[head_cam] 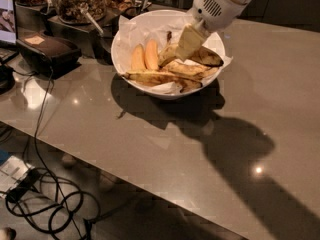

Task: Pick banana from white bowl

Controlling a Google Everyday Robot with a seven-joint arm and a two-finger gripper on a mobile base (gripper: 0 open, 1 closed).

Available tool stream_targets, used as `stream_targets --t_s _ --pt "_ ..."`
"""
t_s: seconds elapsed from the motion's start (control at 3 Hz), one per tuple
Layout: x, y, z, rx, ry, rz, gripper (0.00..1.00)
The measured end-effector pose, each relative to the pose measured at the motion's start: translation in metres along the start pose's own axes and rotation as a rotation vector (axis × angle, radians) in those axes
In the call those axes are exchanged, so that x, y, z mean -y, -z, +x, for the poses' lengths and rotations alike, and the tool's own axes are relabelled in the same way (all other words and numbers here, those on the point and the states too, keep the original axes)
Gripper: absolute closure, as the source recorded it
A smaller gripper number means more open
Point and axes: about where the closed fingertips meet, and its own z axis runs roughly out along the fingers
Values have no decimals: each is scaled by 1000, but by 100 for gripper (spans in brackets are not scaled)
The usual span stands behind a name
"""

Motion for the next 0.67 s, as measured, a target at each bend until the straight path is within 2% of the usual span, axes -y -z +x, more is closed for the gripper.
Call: stream_targets --t_s 0.67 --pt "-19 16 -39 45 77 14 100"
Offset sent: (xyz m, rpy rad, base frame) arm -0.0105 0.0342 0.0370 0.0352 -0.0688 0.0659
